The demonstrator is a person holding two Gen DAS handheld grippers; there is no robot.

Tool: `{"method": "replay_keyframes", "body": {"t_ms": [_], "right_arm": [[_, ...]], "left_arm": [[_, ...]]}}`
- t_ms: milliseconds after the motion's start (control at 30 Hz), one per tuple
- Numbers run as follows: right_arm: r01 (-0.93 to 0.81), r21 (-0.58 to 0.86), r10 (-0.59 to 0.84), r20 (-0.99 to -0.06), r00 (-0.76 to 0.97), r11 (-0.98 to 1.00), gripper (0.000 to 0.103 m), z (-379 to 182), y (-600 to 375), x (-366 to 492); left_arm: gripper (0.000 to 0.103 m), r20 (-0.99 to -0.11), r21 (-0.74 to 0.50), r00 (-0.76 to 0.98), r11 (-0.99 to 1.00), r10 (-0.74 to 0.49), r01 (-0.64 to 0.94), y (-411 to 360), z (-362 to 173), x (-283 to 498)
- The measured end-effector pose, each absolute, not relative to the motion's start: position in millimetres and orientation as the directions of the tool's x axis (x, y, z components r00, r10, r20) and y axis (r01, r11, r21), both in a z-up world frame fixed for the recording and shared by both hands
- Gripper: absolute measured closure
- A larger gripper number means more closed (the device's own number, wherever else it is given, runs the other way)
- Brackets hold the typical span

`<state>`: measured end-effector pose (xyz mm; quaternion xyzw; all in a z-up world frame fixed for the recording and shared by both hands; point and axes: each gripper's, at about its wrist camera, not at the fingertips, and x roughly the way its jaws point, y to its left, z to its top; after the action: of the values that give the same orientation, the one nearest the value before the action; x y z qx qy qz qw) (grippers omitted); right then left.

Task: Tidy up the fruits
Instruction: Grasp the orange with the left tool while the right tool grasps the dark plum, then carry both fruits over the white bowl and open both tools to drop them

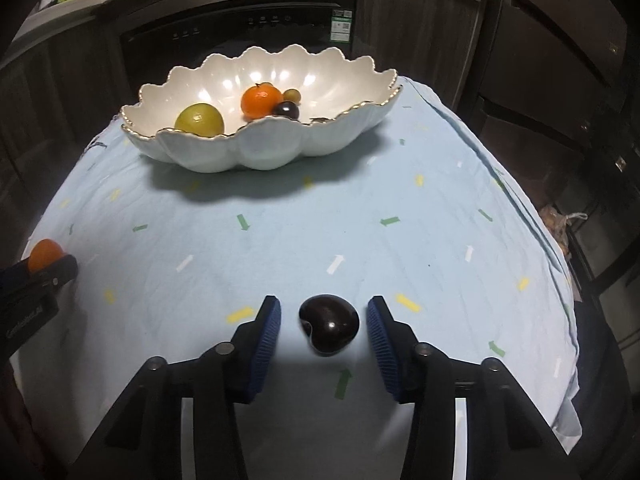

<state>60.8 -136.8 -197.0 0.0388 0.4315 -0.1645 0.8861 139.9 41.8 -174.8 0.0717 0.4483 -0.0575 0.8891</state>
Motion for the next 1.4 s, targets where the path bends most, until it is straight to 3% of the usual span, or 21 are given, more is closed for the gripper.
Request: {"method": "replay_keyframes", "body": {"t_ms": [67,200,1400], "right_arm": [[0.318,-0.064,-0.246,-0.778,0.578,0.946,0.065,-196.8,-136.7,61.0],[0.316,-0.066,-0.248,-0.775,0.581,0.947,0.073,-196.0,-137.0,60.4],[0.253,-0.008,-0.189,-0.687,0.702,0.967,0.074,-136.8,-143.5,55.6]], "left_arm": [[0.061,-0.803,0.071,0.594,0.984,-0.042,0.165,42.9,-173.9,139.9],[0.062,-0.804,0.059,0.591,0.982,-0.060,0.181,42.0,-172.8,139.2],[0.062,-0.765,0.048,0.640,0.986,-0.067,0.160,26.5,-121.7,115.6]]}}
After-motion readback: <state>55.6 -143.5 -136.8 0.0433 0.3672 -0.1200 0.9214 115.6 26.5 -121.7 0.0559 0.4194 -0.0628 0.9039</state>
